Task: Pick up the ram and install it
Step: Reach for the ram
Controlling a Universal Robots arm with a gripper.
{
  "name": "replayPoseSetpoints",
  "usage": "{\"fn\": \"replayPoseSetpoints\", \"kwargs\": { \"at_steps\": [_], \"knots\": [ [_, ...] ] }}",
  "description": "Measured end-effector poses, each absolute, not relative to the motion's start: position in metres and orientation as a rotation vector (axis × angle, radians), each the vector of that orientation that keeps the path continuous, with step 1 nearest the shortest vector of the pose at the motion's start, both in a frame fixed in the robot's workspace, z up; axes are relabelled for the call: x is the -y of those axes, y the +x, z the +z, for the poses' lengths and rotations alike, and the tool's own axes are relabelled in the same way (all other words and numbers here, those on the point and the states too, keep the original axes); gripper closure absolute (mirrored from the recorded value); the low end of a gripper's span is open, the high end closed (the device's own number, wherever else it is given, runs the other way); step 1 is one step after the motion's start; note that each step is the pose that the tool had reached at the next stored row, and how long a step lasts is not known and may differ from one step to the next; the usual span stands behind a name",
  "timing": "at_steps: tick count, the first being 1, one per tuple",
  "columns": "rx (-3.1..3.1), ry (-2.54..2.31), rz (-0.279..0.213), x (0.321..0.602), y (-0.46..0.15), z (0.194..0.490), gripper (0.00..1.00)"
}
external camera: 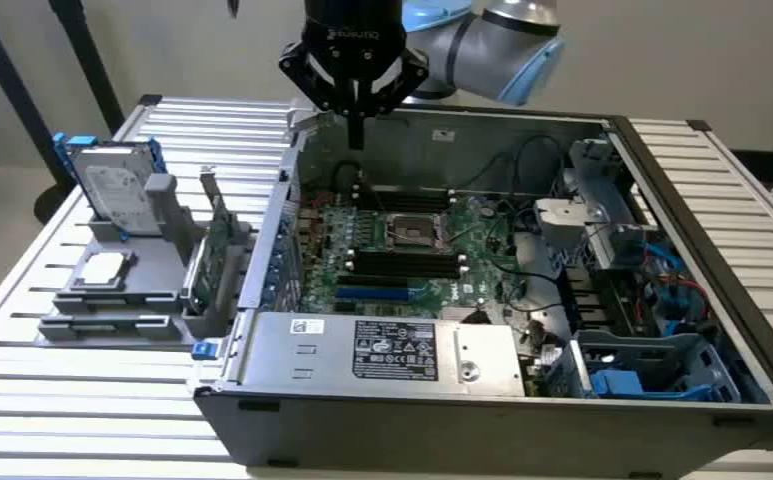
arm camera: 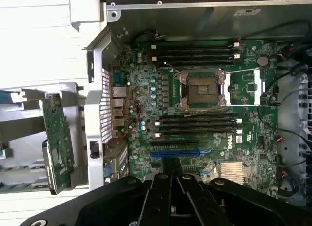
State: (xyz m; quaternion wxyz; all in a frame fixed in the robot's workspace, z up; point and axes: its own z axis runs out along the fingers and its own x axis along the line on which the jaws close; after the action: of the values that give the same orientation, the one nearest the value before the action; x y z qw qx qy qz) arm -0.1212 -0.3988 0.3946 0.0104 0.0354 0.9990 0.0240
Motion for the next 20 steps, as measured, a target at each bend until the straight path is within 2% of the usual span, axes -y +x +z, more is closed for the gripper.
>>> {"fn": "replayPoseSetpoints", "kwargs": {
  "at_steps": [14, 20],
  "knots": [
    [-3.118, 0.111, 0.075, 0.399, -0.122, 0.395, 0.89],
    [-3.118, 0.110, 0.075, 0.399, -0.145, 0.395, 0.89]
  ]
}}
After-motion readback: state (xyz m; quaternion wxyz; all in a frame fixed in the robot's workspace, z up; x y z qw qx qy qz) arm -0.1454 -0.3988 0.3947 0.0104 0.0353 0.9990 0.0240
